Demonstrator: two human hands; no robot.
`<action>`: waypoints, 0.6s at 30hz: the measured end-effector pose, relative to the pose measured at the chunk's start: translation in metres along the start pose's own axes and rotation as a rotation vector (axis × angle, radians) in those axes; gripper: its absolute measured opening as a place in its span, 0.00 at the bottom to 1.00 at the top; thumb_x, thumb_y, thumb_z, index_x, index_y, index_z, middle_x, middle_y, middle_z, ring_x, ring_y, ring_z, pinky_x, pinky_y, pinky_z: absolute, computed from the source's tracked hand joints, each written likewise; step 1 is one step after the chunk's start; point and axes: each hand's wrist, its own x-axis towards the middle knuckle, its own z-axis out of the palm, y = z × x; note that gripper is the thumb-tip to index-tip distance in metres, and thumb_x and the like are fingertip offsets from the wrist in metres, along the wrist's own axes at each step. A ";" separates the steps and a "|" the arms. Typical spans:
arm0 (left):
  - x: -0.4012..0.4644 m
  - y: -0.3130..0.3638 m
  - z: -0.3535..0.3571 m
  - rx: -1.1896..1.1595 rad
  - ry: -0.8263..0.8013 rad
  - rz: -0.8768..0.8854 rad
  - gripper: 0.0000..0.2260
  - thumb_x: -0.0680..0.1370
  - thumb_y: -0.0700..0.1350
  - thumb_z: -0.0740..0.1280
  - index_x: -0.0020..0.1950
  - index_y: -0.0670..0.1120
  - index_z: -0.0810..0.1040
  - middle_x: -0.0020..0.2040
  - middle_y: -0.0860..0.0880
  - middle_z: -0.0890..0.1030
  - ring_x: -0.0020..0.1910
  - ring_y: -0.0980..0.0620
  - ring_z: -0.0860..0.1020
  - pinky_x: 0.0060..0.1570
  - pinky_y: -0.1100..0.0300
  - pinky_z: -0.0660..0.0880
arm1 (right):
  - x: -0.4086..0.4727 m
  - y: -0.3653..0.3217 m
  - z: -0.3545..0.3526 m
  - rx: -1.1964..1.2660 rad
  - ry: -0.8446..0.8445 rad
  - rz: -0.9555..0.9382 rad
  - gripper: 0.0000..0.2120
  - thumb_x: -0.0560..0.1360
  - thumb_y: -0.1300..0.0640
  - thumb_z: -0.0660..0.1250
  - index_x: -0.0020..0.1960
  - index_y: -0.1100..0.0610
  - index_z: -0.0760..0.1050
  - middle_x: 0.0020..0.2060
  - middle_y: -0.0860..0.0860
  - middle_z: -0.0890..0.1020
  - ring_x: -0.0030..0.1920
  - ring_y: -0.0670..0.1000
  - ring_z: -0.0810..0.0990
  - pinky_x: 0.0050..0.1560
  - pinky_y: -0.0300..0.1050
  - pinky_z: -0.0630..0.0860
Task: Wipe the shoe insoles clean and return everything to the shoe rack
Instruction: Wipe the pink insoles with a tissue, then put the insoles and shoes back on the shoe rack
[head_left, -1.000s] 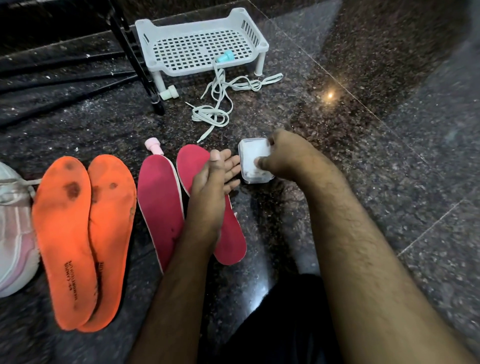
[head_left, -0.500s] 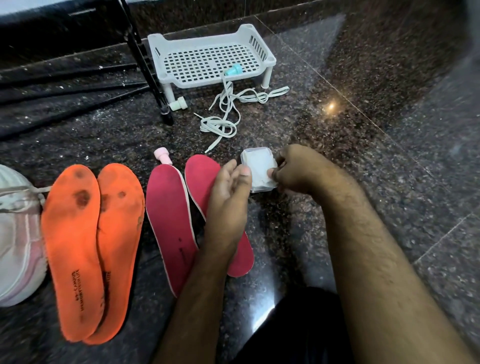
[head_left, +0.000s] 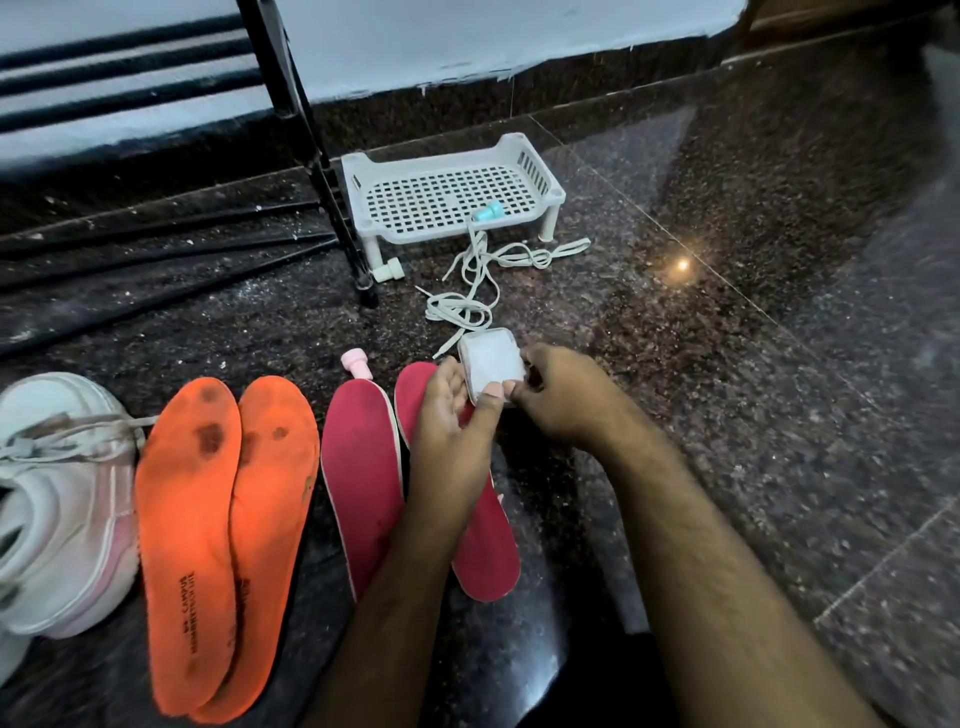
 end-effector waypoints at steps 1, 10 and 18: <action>0.004 -0.003 0.000 0.042 0.001 0.007 0.24 0.80 0.37 0.67 0.75 0.43 0.64 0.67 0.52 0.75 0.60 0.67 0.75 0.64 0.68 0.71 | 0.001 0.000 0.001 -0.014 0.001 0.006 0.12 0.77 0.51 0.67 0.54 0.59 0.77 0.51 0.58 0.82 0.54 0.59 0.80 0.49 0.47 0.72; 0.018 -0.022 0.007 0.320 0.052 0.076 0.22 0.75 0.48 0.65 0.67 0.61 0.67 0.65 0.61 0.74 0.69 0.53 0.74 0.67 0.45 0.73 | 0.007 0.006 0.002 0.045 0.073 0.090 0.12 0.80 0.56 0.62 0.60 0.59 0.75 0.57 0.59 0.81 0.59 0.59 0.78 0.56 0.48 0.73; 0.016 -0.022 0.009 0.272 0.033 0.102 0.29 0.74 0.45 0.61 0.77 0.44 0.66 0.72 0.49 0.72 0.71 0.56 0.71 0.70 0.55 0.71 | 0.008 0.006 0.003 -0.030 0.172 0.121 0.19 0.78 0.48 0.66 0.61 0.61 0.73 0.59 0.62 0.76 0.59 0.62 0.77 0.58 0.50 0.74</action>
